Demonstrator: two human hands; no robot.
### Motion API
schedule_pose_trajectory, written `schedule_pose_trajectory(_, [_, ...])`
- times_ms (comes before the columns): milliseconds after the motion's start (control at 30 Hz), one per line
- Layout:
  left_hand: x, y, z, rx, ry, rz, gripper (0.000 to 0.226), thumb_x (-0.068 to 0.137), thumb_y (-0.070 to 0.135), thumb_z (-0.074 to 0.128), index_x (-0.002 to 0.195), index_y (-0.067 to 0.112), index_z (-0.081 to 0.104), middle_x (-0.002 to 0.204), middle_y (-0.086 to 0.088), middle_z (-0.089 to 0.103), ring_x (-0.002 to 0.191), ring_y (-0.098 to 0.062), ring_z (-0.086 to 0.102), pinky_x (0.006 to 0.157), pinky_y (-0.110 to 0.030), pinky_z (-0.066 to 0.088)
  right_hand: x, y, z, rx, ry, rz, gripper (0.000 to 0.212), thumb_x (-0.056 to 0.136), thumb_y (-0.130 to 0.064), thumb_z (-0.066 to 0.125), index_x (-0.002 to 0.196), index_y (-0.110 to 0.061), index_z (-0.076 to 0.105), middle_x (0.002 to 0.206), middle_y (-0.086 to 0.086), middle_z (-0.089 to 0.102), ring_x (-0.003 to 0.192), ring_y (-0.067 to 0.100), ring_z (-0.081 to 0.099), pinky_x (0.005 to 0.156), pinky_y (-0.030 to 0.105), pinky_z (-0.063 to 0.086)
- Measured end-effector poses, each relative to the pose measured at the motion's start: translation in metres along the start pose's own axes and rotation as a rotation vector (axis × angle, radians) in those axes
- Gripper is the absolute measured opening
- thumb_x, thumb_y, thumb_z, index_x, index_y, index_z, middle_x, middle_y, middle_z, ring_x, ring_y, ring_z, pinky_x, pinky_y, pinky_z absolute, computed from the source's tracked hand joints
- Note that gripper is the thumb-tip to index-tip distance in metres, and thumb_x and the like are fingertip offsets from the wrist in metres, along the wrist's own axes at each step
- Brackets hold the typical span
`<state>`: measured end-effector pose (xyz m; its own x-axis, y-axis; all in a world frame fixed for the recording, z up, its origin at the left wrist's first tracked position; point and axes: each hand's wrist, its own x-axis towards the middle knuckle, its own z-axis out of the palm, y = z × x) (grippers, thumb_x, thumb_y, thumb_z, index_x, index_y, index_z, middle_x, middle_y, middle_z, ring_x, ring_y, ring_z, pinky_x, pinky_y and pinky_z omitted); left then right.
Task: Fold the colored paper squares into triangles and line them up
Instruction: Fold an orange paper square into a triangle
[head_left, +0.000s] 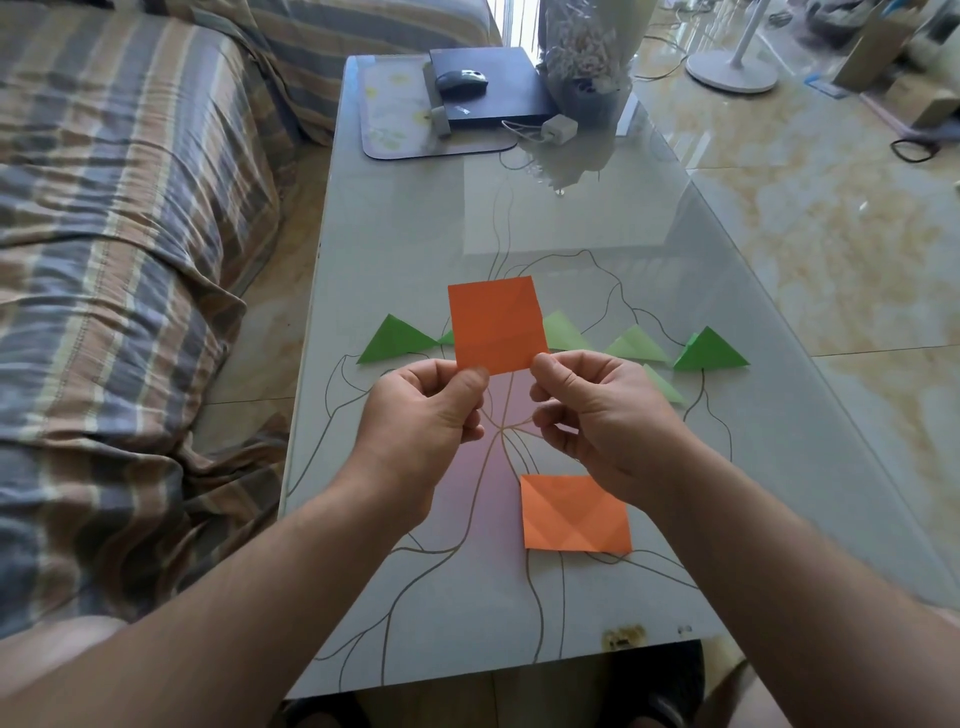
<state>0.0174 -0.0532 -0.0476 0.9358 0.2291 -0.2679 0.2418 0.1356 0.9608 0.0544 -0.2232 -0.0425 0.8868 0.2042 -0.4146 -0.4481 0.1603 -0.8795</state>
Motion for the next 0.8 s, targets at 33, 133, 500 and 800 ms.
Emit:
schedule_pose_trajectory(33, [0.000,0.000,0.000,-0.006,0.008,-0.001,0.012,0.096,0.018,0.070,0.091,0.007,0.068,0.062,0.004,0.063,0.064,-0.015,0.060,0.071,-0.036,0.061,0.000,0.000,0.000,-0.015,-0.005,0.003,0.011,0.091,-0.023,0.075,0.082,-0.016,0.071,0.075,0.002,0.069,0.060,0.016,0.060,0.064,0.029,0.053])
schedule_pose_trajectory(133, [0.001,0.001,-0.001,-0.047,0.018,-0.021,0.015,0.098,0.021,0.067,0.090,0.009,0.067,0.063,0.005,0.062,0.063,-0.013,0.059,0.069,-0.033,0.060,0.000,0.001,-0.001,-0.103,-0.037,0.011,0.012,0.094,-0.021,0.074,0.084,-0.016,0.070,0.075,0.002,0.069,0.061,0.016,0.061,0.063,0.029,0.050])
schedule_pose_trajectory(500, [-0.008,-0.005,0.012,-0.205,-0.069,-0.142,0.007,0.094,0.020,0.071,0.093,0.015,0.075,0.078,-0.002,0.069,0.073,-0.015,0.061,0.075,-0.033,0.055,-0.002,0.002,0.008,-0.016,-0.086,0.017,0.013,0.093,-0.019,0.075,0.081,-0.016,0.069,0.075,0.004,0.066,0.061,0.018,0.060,0.066,0.031,0.050])
schedule_pose_trajectory(800, [-0.005,-0.004,0.011,-0.264,-0.015,-0.178,0.008,0.092,0.022,0.074,0.089,0.014,0.072,0.076,-0.001,0.069,0.068,-0.013,0.061,0.070,-0.031,0.054,-0.002,0.003,0.006,-0.015,-0.050,0.001,0.017,0.093,-0.017,0.075,0.077,-0.019,0.068,0.073,0.003,0.066,0.060,0.017,0.058,0.063,0.029,0.050])
